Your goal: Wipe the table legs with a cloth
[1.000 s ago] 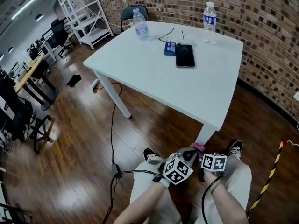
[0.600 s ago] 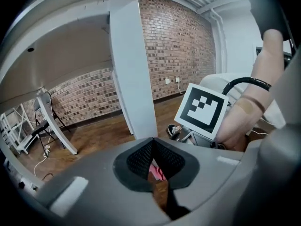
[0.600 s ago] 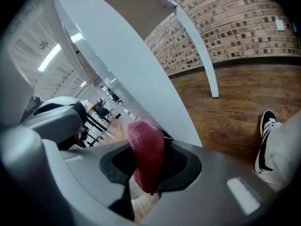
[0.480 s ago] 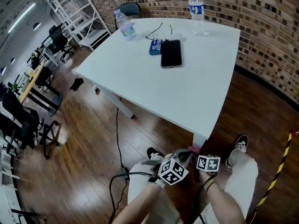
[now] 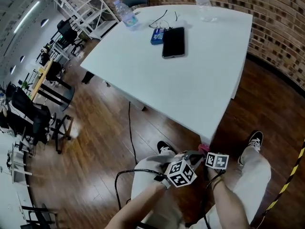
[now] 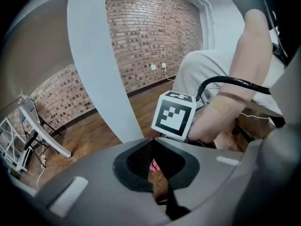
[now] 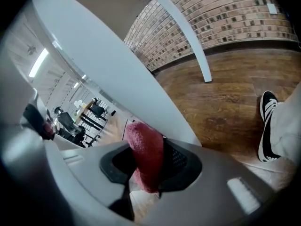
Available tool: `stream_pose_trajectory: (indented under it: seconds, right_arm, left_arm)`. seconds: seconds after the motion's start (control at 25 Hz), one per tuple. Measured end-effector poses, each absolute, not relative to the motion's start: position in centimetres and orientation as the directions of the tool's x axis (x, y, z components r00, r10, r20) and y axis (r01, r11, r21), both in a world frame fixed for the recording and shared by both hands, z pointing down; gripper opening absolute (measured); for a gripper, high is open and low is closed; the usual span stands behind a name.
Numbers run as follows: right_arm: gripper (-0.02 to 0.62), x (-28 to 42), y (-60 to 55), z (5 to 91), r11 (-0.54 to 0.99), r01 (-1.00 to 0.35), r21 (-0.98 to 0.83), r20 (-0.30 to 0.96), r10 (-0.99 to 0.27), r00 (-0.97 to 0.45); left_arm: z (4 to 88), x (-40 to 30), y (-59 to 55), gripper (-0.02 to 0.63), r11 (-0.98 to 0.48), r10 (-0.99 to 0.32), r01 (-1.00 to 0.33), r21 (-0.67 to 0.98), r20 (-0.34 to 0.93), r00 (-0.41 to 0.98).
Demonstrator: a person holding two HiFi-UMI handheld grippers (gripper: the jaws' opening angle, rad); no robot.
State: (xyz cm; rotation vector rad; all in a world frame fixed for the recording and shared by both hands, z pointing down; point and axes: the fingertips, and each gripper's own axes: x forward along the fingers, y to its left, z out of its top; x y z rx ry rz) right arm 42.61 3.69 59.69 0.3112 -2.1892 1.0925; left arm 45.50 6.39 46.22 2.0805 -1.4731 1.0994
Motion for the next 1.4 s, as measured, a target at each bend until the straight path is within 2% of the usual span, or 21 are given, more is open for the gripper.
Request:
stream_pose_trajectory:
  seconds: [0.36, 0.56, 0.96, 1.4]
  right_arm:
    - [0.11, 42.4, 4.5, 63.6, 0.581, -0.491, -0.65, 0.657, 0.105, -0.746]
    - [0.11, 41.6, 4.4, 66.1, 0.607, -0.48, -0.633, 0.67, 0.12, -0.733]
    - [0.109, 41.3, 4.9, 73.0, 0.603, -0.497, -0.623, 0.7, 0.147, -0.699]
    - [0.109, 43.7, 4.7, 83.0, 0.51, -0.621, -0.596, 0.778, 0.172, -0.605]
  left_arm:
    - [47.6, 45.5, 7.0, 0.003, -0.385, -0.569, -0.916, -0.113, 0.81, 0.14]
    - [48.2, 44.8, 6.7, 0.003, -0.368, -0.552, -0.924, -0.107, 0.824, 0.124]
    - [49.8, 47.2, 6.6, 0.003, -0.421, -0.46, -0.906, -0.044, 0.871, 0.171]
    - [53.0, 47.9, 6.4, 0.003, -0.349, -0.364, -0.937, 0.028, 0.917, 0.163]
